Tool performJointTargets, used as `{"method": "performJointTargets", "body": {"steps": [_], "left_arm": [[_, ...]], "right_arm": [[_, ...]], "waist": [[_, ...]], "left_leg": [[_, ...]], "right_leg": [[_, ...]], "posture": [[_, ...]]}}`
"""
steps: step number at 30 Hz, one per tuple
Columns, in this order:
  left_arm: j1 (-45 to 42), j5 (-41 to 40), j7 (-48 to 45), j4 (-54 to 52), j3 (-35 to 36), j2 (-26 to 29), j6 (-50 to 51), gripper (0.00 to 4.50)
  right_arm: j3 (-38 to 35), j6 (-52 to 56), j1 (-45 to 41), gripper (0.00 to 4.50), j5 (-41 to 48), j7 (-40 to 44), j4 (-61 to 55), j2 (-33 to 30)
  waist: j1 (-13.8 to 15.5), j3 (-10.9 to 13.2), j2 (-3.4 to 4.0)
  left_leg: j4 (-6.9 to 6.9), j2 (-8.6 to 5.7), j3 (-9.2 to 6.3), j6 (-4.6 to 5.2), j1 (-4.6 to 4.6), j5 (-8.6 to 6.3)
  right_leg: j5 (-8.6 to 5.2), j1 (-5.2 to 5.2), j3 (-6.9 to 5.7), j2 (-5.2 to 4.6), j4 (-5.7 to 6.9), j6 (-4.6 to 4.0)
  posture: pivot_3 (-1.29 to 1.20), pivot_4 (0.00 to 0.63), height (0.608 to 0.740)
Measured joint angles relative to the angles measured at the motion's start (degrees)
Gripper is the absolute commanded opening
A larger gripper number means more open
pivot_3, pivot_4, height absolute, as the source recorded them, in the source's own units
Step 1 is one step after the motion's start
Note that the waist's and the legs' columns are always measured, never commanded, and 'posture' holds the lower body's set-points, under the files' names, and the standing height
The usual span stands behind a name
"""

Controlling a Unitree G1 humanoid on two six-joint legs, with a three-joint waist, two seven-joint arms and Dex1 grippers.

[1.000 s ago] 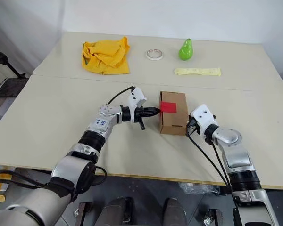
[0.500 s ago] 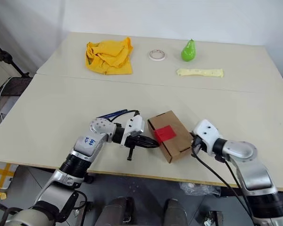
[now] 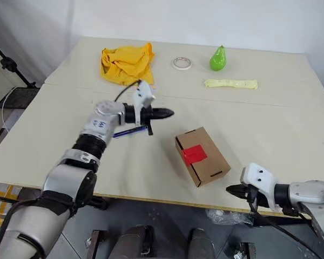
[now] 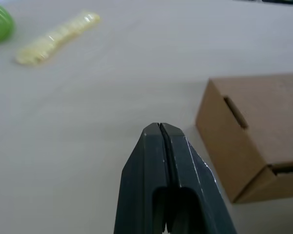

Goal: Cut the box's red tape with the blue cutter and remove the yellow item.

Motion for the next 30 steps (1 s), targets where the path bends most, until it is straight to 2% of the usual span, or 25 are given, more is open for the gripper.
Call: {"method": "performJointTargets", "body": {"steps": [4, 7, 10, 14, 17, 19, 25, 28, 30], "left_arm": [[1.43, 1.57, -0.82, -0.54, -2.69, -4.31, -0.98, 0.01], [4.23, 1.56, -2.80, -4.35, -2.88, -1.83, 0.32, 0.01], [8.23, 1.57, -7.30, -13.15, -3.48, 2.05, 4.82, 0.01], [16.14, 1.02, -15.40, -27.59, -9.41, 3.31, 12.52, 0.01], [21.47, -0.16, -17.73, -38.08, -14.05, 2.75, 18.24, 0.01], [22.48, -1.14, -17.91, -44.46, -14.75, 3.35, 20.42, 0.01], [22.16, -4.27, -17.63, -49.83, -12.11, 6.43, 20.96, 0.01], [16.71, -10.01, -16.89, -46.89, -6.20, 6.45, 24.13, 0.01], [11.30, -10.14, -13.83, -41.14, -2.37, 7.49, 22.54, 0.01]], "right_arm": [[2.87, 2.98, -6.84, 0.00, 0.27, -4.49, -0.20, 3.44], [4.89, 2.31, -9.88, 0.00, -1.60, -5.67, 2.25, 3.63], [6.83, 0.44, -15.75, 0.00, -5.83, -7.59, 9.58, 4.00], [9.16, -3.81, -26.44, 0.00, -12.99, -13.58, 22.45, 6.98], [11.77, -8.75, -33.39, 0.00, -15.56, -15.57, 29.35, 10.07], [12.21, -12.23, -36.00, 0.00, -17.15, -16.36, 33.54, 11.05], [11.10, -17.22, -36.84, 0.00, -17.89, -14.38, 37.36, 8.60], [7.88, -13.41, -29.73, 0.00, -14.60, -8.35, 32.56, 1.64], [5.83, -8.04, -23.49, 0.00, -11.45, -3.90, 27.11, -2.22]], "waist": [[0.00, -0.01, 0.01], [-0.76, 0.00, -0.03], [-1.50, -0.03, -0.06], [-1.53, -0.07, 0.02], [-1.54, -0.01, 0.10], [-1.38, -0.01, 0.16], [-1.39, -0.03, 0.22], [-0.38, -0.02, 0.23], [-0.07, -0.03, 0.24]], "left_leg": [[0.05, -0.01, 0.01, -0.01, -0.01, 0.00], [0.02, 0.11, 0.02, -0.08, 0.09, -0.03], [0.11, 0.11, 0.04, -0.03, 0.21, 0.00], [0.15, 0.09, 0.03, 0.06, 0.16, 0.05], [0.06, 0.10, 0.05, 0.01, 0.02, 0.09], [0.02, 0.09, 0.13, -0.01, 0.01, 0.10], [0.04, 0.08, 0.15, 0.03, 0.01, 0.10], [0.07, 0.11, 0.10, 0.04, -0.10, 0.10], [0.05, 0.09, 0.12, 0.06, -0.07, 0.08]], "right_leg": [[0.03, -0.01, 0.01, -0.03, 0.01, -0.03], [0.06, -0.04, 0.00, 0.04, 0.06, -0.09], [0.18, 0.13, -0.02, 0.03, 0.07, -0.10], [0.32, 0.04, 0.09, -0.03, 0.01, -0.09], [0.32, -0.16, 0.11, 0.01, 0.04, -0.09], [0.32, -0.15, 0.04, 0.01, 0.04, -0.09], [0.32, -0.09, 0.05, -0.02, -0.05, -0.09], [0.32, -0.08, -0.09, 0.01, -0.08, -0.09], [0.32, -0.04, -0.10, 0.00, -0.15, -0.09]], "posture": [[0.00, 0.150, 0.740], [0.00, 0.150, 0.740], [0.00, 0.150, 0.740], [0.00, 0.150, 0.740], [0.00, 0.150, 0.740], [0.00, 0.150, 0.740], [0.00, 0.150, 0.740], [0.00, 0.150, 0.740], [0.00, 0.150, 0.740]]}}
